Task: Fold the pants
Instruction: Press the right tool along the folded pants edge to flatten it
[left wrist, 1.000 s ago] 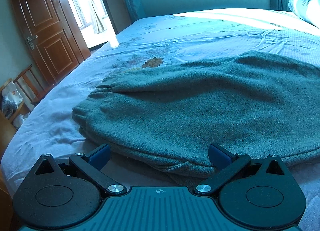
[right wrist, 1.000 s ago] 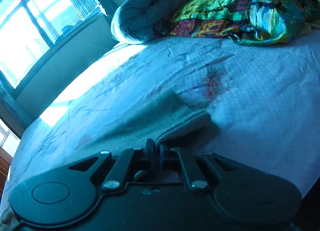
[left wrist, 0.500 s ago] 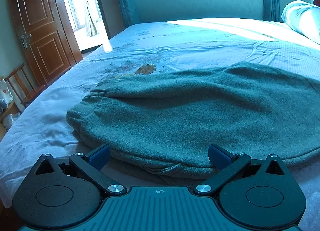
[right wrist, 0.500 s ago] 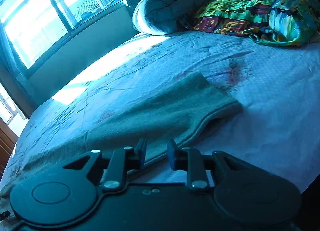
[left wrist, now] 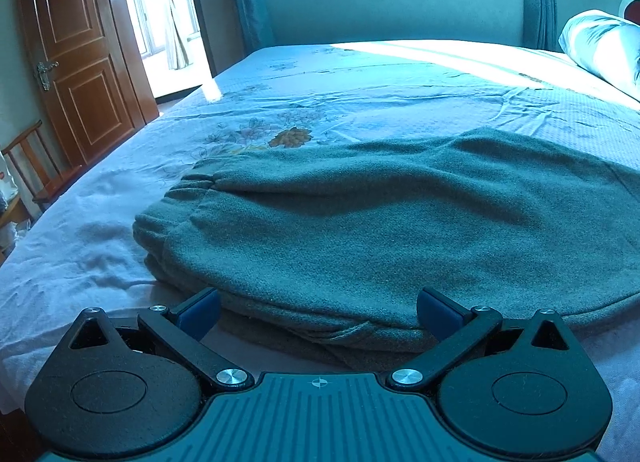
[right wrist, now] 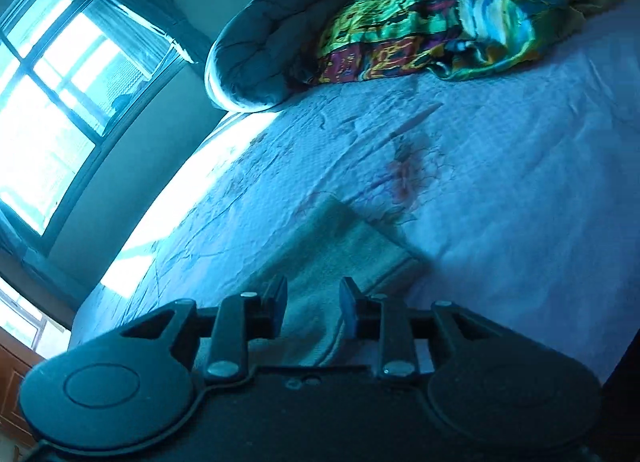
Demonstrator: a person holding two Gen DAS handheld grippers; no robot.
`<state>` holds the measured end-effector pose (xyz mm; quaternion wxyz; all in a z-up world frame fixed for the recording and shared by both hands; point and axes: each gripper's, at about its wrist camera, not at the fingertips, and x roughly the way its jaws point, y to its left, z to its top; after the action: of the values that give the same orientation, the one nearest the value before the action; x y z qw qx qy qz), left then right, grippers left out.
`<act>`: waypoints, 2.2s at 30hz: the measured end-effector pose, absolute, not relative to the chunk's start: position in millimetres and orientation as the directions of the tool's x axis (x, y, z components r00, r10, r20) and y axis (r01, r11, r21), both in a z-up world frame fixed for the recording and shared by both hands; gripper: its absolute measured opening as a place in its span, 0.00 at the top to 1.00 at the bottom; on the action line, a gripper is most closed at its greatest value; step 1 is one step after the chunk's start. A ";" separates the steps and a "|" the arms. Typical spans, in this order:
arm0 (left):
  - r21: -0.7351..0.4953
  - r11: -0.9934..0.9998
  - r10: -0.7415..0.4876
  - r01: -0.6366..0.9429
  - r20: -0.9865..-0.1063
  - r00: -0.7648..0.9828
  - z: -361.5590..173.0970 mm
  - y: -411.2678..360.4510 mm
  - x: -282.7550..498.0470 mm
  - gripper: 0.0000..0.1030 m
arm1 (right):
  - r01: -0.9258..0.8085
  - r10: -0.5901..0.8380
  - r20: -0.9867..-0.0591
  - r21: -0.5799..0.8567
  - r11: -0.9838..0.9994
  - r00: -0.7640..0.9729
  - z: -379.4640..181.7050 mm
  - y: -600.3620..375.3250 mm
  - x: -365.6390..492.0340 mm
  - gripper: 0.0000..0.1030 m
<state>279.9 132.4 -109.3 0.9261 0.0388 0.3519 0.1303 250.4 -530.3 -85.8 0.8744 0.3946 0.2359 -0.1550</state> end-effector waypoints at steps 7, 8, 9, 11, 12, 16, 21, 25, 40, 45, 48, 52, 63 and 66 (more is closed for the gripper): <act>0.165 0.967 0.254 -0.194 -0.657 0.710 -116.2 119.2 291.2 0.00 | 0.466 -0.052 -0.533 0.684 0.562 0.845 -118.2 -545.8 243.2 0.81; 0.164 0.967 0.253 -0.193 -0.658 0.710 -116.5 118.6 291.0 0.00 | 0.467 -0.056 -0.532 0.682 0.563 0.845 -120.2 -546.1 248.2 0.82; 0.161 0.968 0.251 -0.193 -0.660 0.708 -117.2 118.7 291.0 0.00 | 0.470 -0.049 -0.540 0.679 0.564 0.840 -122.2 -546.1 255.3 0.89; 0.148 0.969 0.245 -0.197 -0.666 0.704 -119.2 120.3 290.9 0.00 | 0.464 -0.051 -0.549 0.650 0.601 0.834 -117.7 -543.5 270.5 1.00; 0.139 0.970 0.242 -0.201 -0.669 0.702 -120.2 121.4 291.0 0.00 | 0.446 -0.062 -0.539 0.622 0.644 0.840 -107.0 -538.4 276.4 1.00; 0.139 0.970 0.241 -0.201 -0.670 0.702 -121.5 121.3 290.9 0.00 | 0.228 -0.061 -0.291 0.585 0.778 0.955 -52.3 -512.8 261.8 1.00; 0.137 0.970 0.240 -0.200 -0.675 0.697 -123.3 121.3 292.8 0.00 | 0.477 -0.068 -0.567 0.616 0.627 0.821 -123.9 -552.8 277.7 1.00; 0.140 0.973 0.231 -0.186 -0.678 0.698 -122.3 122.6 292.6 0.00 | 0.455 -0.066 -0.527 0.655 0.604 0.847 -136.4 -552.6 267.3 1.00; 0.064 0.970 0.220 -0.234 -0.635 0.740 -113.1 112.1 263.5 0.00 | 0.192 0.315 -0.502 0.724 0.663 0.805 -116.8 -411.6 275.2 0.89; 0.055 0.971 0.213 -0.234 -0.643 0.736 -112.1 115.7 248.0 0.00 | 0.163 0.432 -0.512 0.763 0.625 0.743 -130.2 -361.6 288.6 0.89; 0.046 0.965 0.227 -0.258 -0.643 0.732 -113.3 125.1 238.6 0.00 | 0.158 0.442 -0.515 0.763 0.626 0.734 -131.2 -348.7 292.5 0.89; 0.021 0.956 0.235 -0.294 -0.654 0.719 -119.1 139.3 233.9 0.00 | 0.191 0.472 -0.512 0.796 0.574 0.718 -137.4 -342.9 303.1 0.89; 0.001 0.962 0.209 -0.272 -0.644 0.736 -118.6 138.3 234.0 0.00 | 0.109 0.430 -0.477 0.756 0.646 0.767 -117.1 -318.2 292.4 1.00; -0.001 0.961 0.211 -0.276 -0.642 0.737 -118.2 138.5 237.1 0.00 | 0.172 0.395 -0.561 0.707 0.686 0.727 -133.1 -318.8 303.2 1.00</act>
<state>237.1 138.5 -118.2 0.9306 -0.0479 0.3384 0.1310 303.2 -318.8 -133.1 0.8432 0.3908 0.3632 0.0661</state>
